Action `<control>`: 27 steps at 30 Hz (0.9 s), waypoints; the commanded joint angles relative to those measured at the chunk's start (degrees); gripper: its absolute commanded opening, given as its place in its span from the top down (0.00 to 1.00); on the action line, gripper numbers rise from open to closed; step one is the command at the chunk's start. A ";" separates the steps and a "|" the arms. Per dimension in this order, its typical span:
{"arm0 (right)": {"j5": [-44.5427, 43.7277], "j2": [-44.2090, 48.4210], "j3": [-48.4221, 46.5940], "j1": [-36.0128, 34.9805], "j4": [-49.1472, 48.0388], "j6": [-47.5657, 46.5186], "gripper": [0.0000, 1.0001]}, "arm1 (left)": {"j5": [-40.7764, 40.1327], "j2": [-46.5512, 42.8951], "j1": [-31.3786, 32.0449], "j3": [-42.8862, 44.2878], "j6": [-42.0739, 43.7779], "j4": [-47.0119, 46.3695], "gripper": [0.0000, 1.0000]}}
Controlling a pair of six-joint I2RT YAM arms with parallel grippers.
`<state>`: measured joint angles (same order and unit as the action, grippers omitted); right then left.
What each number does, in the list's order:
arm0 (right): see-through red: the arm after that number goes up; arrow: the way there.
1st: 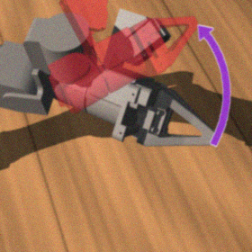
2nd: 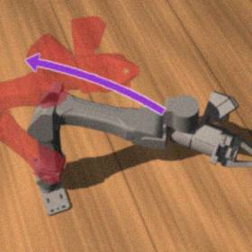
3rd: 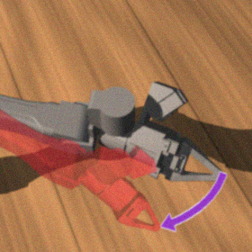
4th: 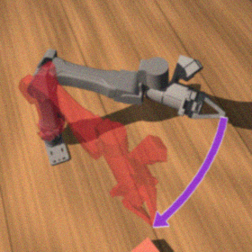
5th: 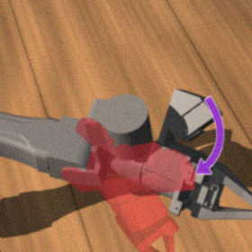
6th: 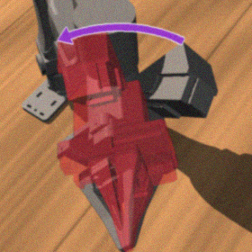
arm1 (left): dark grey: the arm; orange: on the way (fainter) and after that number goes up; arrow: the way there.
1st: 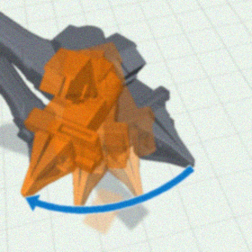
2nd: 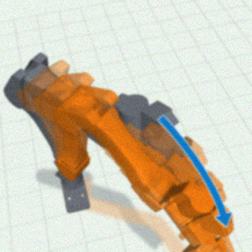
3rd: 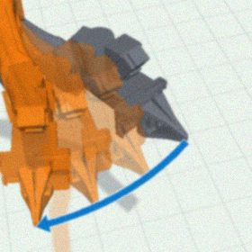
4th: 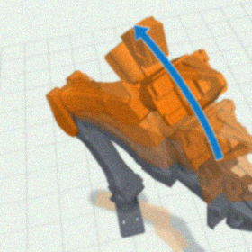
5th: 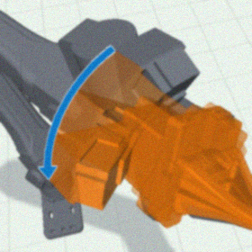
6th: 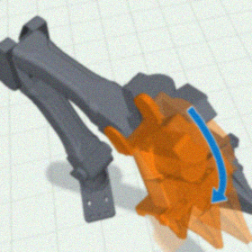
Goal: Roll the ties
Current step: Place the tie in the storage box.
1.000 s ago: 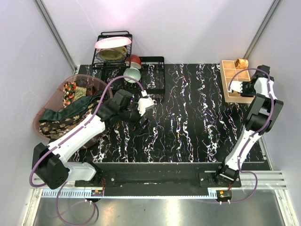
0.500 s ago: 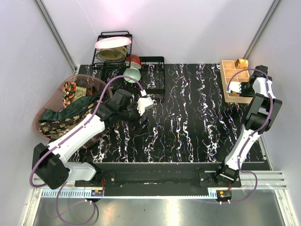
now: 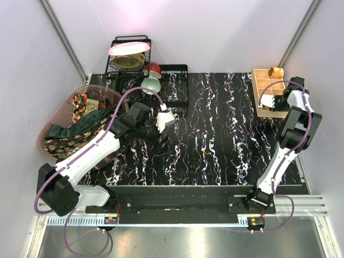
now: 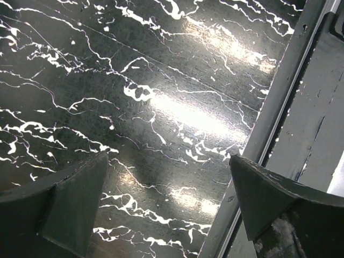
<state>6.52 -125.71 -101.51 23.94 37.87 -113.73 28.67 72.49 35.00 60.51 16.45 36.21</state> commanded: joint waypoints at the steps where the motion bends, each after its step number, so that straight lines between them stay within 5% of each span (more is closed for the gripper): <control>1: 0.59 0.73 0.26 -0.65 -5.26 -31.73 0.57 | 2.27 -1.47 -0.46 -0.30 -0.28 -1.40 0.01; 10: 0.95 2.22 0.26 -0.57 -4.73 -33.04 0.41 | 2.36 -2.61 -0.55 -1.18 -0.45 -1.75 0.01; 27: 1.91 3.10 -3.95 -0.04 -0.17 -33.83 0.39 | 2.27 -3.49 -0.73 -2.06 -0.54 -2.37 0.01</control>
<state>6.79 -125.64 -102.02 23.73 36.95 -113.78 28.95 70.96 34.81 59.31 16.43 36.25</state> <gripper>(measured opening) 0.605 0.987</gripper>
